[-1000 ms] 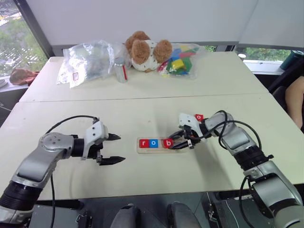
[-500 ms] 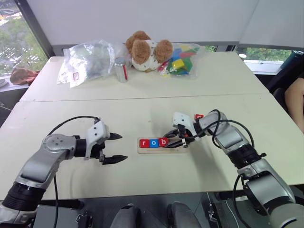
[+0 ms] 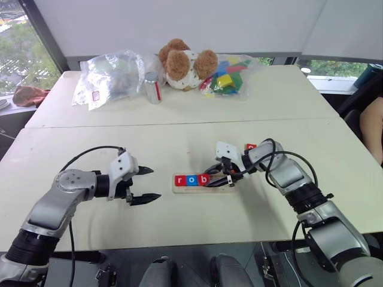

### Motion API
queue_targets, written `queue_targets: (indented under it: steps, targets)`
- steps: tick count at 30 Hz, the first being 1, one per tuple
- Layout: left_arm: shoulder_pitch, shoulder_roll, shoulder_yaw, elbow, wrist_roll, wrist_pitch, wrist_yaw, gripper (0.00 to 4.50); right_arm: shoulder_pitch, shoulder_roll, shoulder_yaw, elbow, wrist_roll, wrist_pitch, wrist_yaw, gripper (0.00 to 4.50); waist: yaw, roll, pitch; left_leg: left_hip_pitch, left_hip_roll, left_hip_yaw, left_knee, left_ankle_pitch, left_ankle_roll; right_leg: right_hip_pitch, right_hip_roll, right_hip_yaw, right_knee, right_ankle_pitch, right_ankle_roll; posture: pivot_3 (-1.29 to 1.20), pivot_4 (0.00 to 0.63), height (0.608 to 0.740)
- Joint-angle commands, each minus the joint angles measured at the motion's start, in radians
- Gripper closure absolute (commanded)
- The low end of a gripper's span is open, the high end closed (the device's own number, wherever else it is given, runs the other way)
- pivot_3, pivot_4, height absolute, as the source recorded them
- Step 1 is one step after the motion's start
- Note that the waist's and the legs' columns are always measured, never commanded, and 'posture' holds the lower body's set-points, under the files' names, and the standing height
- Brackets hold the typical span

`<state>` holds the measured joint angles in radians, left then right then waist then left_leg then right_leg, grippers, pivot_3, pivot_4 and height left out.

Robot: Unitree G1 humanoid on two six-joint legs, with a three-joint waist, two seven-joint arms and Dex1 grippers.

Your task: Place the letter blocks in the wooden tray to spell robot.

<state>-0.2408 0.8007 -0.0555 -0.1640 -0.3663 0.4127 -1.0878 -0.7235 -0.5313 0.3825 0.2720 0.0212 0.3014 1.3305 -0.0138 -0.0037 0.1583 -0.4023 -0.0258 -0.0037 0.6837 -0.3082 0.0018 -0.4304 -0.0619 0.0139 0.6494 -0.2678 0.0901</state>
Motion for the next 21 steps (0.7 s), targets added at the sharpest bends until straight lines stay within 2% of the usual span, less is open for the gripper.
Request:
queue_targets:
  steps: [1,7,18,21]
  targets:
    - [-0.017,-0.004,0.008,-0.001,0.009,-0.025,-0.001,0.0,0.001,0.008,-0.012,-0.05,0.012,0.014,-0.016,2.84,0.0,0.0,0.0,0.0,0.0,0.0,0.0,0.0,0.0,0.0,0.0,0.0,0.0,0.0,0.0,0.0,0.15,0.74]
    - [-0.027,-0.012,0.006,0.016,0.019,-0.035,-0.003,0.0,-0.004,0.016,-0.022,-0.052,0.017,0.03,-0.041,0.02,0.0,0.0,0.0,0.0,0.0,0.0,0.0,0.0,0.0,0.0,0.0,0.0,0.0,0.0,0.0,0.0,0.15,0.74]
    - [-0.046,-0.024,0.018,-0.006,-0.017,0.01,-0.014,0.0,-0.009,-0.041,-0.108,-0.231,0.114,0.182,-0.049,0.02,0.002,0.0,0.0,0.0,0.0,0.0,0.0,0.0,0.0,0.0,0.0,0.0,0.0,0.0,0.0,0.0,0.15,0.74]
    - [-0.075,-0.01,0.046,-0.044,-0.067,0.059,-0.022,0.0,-0.016,-0.06,-0.255,-0.272,0.142,0.331,-0.202,0.02,0.004,0.0,0.0,-0.001,0.0,0.0,0.0,-0.001,0.001,0.0,0.0,0.0,0.0,0.0,0.0,0.0,0.15,0.74]
